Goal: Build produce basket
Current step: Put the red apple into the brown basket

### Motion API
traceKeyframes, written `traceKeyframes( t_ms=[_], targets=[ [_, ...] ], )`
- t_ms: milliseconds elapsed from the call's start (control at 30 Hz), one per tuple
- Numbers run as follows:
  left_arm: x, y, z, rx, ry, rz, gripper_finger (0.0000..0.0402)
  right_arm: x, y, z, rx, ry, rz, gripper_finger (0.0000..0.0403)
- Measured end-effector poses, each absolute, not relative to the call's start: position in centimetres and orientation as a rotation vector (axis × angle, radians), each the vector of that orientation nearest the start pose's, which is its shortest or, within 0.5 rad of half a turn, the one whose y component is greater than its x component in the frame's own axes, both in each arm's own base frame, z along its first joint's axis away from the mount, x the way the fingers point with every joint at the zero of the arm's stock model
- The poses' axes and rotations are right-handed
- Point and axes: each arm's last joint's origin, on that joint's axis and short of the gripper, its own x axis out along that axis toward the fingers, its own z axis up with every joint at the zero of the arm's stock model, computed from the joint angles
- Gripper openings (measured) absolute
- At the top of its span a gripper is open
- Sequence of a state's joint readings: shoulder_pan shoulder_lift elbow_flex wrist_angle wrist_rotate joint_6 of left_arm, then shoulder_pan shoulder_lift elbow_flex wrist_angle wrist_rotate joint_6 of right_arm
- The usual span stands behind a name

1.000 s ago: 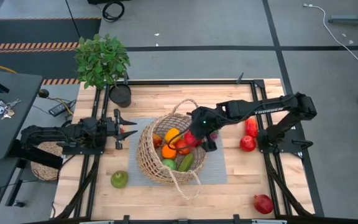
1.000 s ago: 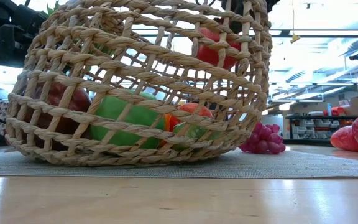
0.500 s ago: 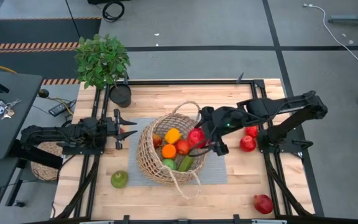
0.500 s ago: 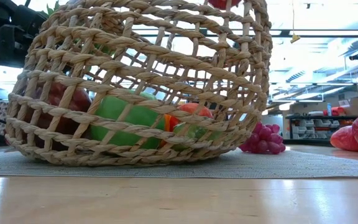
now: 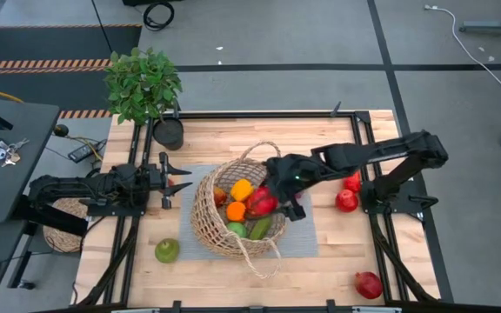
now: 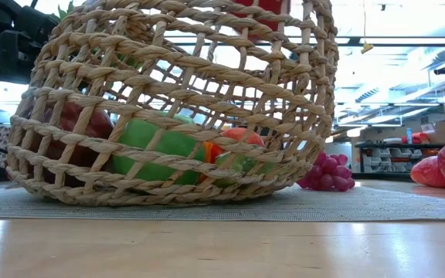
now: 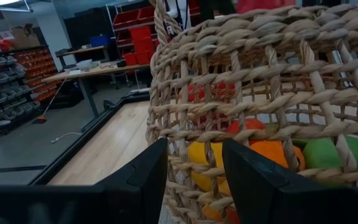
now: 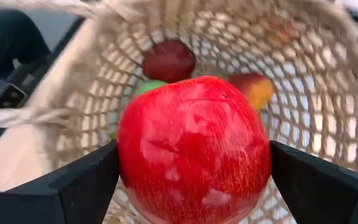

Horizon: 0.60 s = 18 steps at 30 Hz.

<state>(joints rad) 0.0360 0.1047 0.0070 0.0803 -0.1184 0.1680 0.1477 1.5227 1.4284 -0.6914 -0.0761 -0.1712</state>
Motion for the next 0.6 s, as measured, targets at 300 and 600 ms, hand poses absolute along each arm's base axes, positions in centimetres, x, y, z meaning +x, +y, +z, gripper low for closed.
traceKeyframes(
  t_ms=[300,600],
  targets=[
    [10.3,0.7,16.5,0.169,0.032,0.152,0.016,31.5,3.5,34.4,-0.105,0.754,0.261,0.0399],
    [10.3,0.7,16.5,0.169,0.032,0.152,0.016,31.5,2.5,34.2,0.03,0.793,0.193,0.04]
  ],
)
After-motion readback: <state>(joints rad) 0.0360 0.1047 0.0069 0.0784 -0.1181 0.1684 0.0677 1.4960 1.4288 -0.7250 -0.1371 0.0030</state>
